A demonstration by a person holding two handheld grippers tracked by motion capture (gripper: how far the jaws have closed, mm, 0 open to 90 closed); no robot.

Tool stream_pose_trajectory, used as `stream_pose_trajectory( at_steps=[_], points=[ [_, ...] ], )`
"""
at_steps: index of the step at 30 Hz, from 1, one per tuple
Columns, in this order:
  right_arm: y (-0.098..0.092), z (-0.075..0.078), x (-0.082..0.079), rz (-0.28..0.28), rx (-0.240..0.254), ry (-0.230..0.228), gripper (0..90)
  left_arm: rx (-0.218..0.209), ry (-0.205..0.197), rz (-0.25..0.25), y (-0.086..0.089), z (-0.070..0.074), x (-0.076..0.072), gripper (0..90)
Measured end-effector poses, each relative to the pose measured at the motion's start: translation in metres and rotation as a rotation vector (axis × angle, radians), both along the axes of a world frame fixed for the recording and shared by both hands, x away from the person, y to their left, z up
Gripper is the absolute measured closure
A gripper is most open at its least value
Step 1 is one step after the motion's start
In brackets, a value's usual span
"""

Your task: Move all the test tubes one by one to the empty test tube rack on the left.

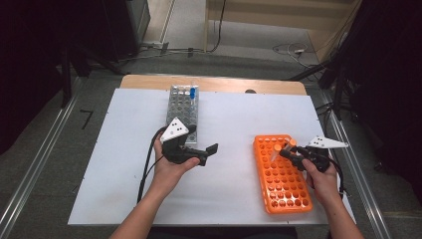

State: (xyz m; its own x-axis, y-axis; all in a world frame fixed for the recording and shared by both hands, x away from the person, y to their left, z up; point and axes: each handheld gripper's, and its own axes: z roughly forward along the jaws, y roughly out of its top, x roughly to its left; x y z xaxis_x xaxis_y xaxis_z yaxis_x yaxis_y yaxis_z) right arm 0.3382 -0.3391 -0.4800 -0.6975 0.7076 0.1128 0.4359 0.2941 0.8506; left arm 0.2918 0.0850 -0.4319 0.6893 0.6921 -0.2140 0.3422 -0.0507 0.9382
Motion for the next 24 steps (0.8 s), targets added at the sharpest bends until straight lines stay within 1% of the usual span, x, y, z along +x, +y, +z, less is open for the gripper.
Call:
stream_pose_trajectory(
  at_steps=[2, 5, 7, 9, 11, 14, 19, 24],
  points=[
    [0.0, 0.0, -0.001, -0.011, -0.012, -0.013, 65.9, -0.001, 0.003, 0.002, 0.0, -0.001, 0.0, 0.0],
    [-0.001, -0.002, -0.002, -0.019, 0.005, -0.008, 68.5, 0.004, 0.003, -0.001, 0.0, -0.001, -0.001, 0.0],
    [0.0, -0.001, -0.002, -0.021, -0.01, -0.02, 70.9, 0.003, 0.004, -0.002, -0.001, -0.001, -0.001, 0.0],
    [0.0, -0.001, -0.002, -0.032, -0.019, -0.024, 71.8, 0.002, 0.005, -0.002, -0.001, -0.001, -0.002, 0.0],
    [0.0, 0.0, -0.002, -0.034, -0.015, -0.018, 71.9, 0.003, 0.005, -0.006, -0.001, -0.001, -0.002, 0.0],
    [0.0, 0.005, -0.003, -0.035, -0.012, -0.03, 72.0, 0.008, 0.007, -0.01, -0.002, -0.001, -0.003, 0.0],
    [-0.001, 0.015, -0.005, -0.053, 0.003, -0.047, 72.0, 0.006, 0.006, -0.014, -0.004, -0.001, -0.004, 0.0],
    [-0.004, 0.024, -0.009, -0.056, 0.027, -0.044, 72.1, 0.005, 0.004, -0.018, -0.004, 0.0, -0.005, 0.0]
  ],
)
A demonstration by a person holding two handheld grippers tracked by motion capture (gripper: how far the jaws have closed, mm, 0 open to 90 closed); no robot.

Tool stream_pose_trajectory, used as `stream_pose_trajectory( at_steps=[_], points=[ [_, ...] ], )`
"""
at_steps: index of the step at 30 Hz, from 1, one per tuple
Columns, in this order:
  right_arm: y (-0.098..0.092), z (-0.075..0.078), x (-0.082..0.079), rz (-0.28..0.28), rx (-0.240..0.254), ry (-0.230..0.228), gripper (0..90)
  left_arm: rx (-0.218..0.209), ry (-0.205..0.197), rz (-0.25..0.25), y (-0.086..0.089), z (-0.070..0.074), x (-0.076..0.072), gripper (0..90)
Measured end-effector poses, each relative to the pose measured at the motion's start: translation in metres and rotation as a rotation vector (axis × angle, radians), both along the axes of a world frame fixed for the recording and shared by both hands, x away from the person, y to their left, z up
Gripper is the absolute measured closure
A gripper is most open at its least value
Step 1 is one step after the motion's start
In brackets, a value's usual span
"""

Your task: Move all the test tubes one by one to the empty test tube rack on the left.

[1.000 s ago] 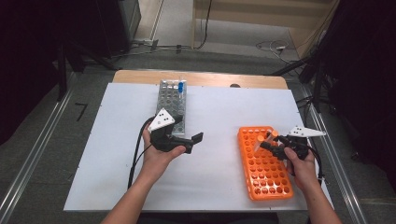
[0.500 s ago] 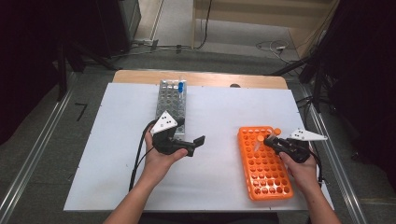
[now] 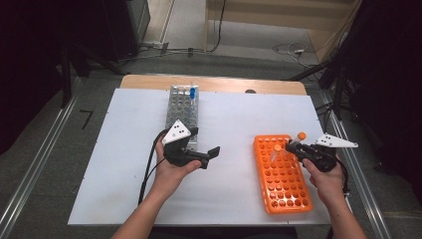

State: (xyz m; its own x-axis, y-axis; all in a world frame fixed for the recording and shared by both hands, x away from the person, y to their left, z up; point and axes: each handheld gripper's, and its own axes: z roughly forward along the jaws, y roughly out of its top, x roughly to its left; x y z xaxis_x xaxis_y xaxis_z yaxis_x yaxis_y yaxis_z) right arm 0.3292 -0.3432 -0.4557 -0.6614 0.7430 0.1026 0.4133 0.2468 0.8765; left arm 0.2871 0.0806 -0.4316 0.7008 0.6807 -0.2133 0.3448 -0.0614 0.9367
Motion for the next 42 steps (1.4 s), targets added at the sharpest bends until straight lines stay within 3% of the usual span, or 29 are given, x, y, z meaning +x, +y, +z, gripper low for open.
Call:
stream_pose_trajectory(
  at_steps=[9, 12, 18, 27, 34, 42],
  points=[
    [0.002, 0.02, -0.008, 0.006, 0.028, -0.036, 72.1, 0.001, -0.001, -0.012, -0.002, 0.002, -0.002, 0.0],
    [0.004, 0.027, -0.012, 0.007, 0.017, -0.05, 72.1, 0.002, -0.006, -0.016, -0.003, 0.003, -0.003, 0.0],
    [0.003, 0.04, -0.019, 0.061, 0.045, -0.055, 72.1, 0.004, -0.014, -0.029, -0.005, 0.007, -0.006, 0.0],
    [0.005, 0.045, -0.032, 0.135, 0.067, -0.061, 72.1, 0.001, -0.026, -0.052, -0.009, 0.012, -0.008, 0.3],
    [0.028, 0.053, -0.042, 0.22, 0.066, -0.077, 72.1, 0.003, -0.039, -0.081, -0.016, 0.016, -0.011, 0.6],
    [0.063, 0.042, -0.046, 0.303, 0.042, -0.047, 72.2, 0.004, -0.044, -0.135, -0.028, 0.018, -0.014, 5.0]
  ],
)
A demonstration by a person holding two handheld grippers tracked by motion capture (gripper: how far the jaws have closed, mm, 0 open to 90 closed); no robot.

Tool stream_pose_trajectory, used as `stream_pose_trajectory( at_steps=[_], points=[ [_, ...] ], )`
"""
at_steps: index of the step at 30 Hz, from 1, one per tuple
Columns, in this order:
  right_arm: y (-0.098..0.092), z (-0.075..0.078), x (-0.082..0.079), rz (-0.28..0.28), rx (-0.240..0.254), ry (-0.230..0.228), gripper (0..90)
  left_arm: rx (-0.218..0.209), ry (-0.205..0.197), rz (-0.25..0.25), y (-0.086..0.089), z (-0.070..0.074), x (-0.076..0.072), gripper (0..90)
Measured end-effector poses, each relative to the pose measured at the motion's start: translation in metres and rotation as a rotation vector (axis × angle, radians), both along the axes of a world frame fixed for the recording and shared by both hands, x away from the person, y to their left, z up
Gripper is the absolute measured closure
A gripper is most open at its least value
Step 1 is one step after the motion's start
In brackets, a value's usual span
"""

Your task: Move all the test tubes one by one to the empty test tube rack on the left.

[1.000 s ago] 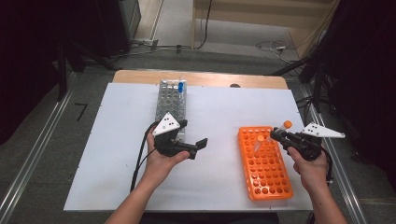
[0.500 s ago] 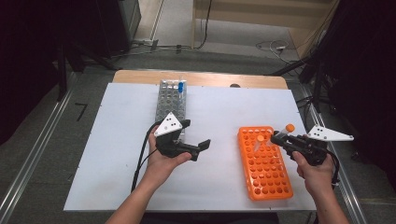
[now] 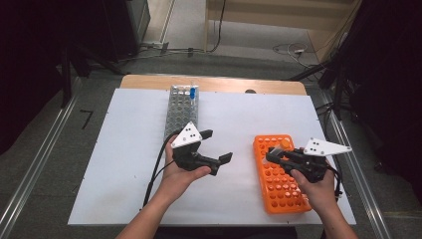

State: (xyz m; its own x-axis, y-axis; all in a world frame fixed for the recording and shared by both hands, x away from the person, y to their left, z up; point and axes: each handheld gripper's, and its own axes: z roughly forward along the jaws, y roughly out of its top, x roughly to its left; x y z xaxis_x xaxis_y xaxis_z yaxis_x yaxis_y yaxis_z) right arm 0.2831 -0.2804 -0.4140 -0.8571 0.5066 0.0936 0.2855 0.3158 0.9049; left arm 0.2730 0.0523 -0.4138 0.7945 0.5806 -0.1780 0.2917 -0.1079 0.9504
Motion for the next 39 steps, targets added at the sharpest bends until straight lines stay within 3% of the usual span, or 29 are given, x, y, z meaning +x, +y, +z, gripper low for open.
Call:
stream_pose_trajectory(
  at_steps=[12, 24, 29, 34, 39],
  points=[
    [0.033, -0.01, -0.005, 0.084, -0.023, 0.03, 72.2, 0.013, -0.003, -0.135, -0.026, -0.001, -0.005, 18.2],
    [0.053, -0.014, -0.013, 0.148, -0.057, 0.037, 72.2, 0.003, 0.013, -0.267, -0.043, -0.002, -0.006, 49.0],
    [0.059, -0.015, -0.016, 0.175, -0.065, 0.045, 72.2, 0.007, 0.038, -0.303, -0.046, -0.005, -0.005, 60.4],
    [0.063, -0.016, -0.017, 0.196, -0.08, 0.044, 72.2, 0.005, 0.031, -0.318, -0.047, -0.004, -0.005, 70.0],
    [0.063, -0.018, -0.015, 0.2, -0.073, 0.064, 72.1, 0.026, 0.009, -0.3, -0.046, -0.004, -0.006, 73.7]
  ],
)
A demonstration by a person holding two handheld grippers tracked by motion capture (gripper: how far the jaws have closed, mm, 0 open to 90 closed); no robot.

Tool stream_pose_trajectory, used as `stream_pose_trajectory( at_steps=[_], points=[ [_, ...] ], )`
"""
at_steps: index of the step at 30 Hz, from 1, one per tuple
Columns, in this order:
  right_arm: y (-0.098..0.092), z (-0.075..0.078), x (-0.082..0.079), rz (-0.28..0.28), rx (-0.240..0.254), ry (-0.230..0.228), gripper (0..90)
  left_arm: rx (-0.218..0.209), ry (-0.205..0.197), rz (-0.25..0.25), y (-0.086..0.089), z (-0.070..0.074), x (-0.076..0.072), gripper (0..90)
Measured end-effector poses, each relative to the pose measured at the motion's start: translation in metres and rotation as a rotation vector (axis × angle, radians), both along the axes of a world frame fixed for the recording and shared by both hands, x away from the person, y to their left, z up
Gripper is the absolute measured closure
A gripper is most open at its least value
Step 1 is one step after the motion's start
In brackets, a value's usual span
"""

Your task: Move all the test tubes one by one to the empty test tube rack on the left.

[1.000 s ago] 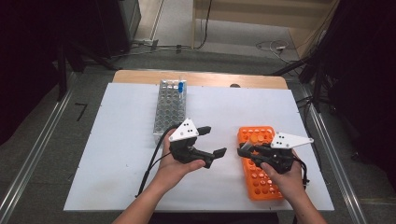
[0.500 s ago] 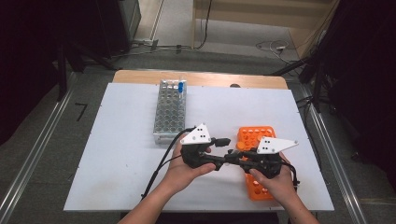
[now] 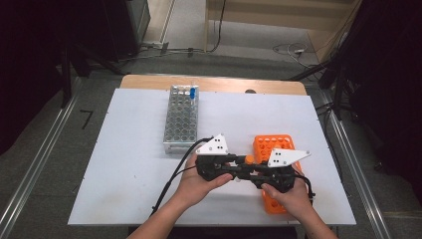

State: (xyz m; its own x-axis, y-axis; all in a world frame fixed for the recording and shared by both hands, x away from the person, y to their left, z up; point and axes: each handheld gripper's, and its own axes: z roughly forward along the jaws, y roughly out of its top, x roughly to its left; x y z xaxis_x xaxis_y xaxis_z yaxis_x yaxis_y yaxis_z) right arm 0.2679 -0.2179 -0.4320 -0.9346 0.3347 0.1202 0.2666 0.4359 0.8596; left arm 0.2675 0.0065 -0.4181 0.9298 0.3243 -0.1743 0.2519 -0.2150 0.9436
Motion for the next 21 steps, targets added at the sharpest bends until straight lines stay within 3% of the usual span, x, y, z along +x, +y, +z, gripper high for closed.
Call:
stream_pose_trajectory(
  at_steps=[5, 9, 15, 21],
  points=[
    [-0.002, -0.002, 0.002, -0.013, 0.008, -0.008, 71.0, -0.003, -0.009, 0.029, 0.004, 0.001, 0.001, 75.3],
    [-0.007, -0.002, 0.003, -0.033, 0.014, -0.019, 60.0, -0.023, -0.021, 0.062, 0.011, 0.004, 0.002, 75.4],
    [-0.022, 0.002, 0.006, -0.039, 0.062, -0.039, 45.2, -0.037, -0.028, 0.12, 0.027, 0.008, 0.007, 75.4],
    [-0.037, 0.006, 0.009, -0.087, 0.086, -0.058, 26.4, -0.04, -0.038, 0.194, 0.046, 0.009, 0.013, 75.4]
  ],
)
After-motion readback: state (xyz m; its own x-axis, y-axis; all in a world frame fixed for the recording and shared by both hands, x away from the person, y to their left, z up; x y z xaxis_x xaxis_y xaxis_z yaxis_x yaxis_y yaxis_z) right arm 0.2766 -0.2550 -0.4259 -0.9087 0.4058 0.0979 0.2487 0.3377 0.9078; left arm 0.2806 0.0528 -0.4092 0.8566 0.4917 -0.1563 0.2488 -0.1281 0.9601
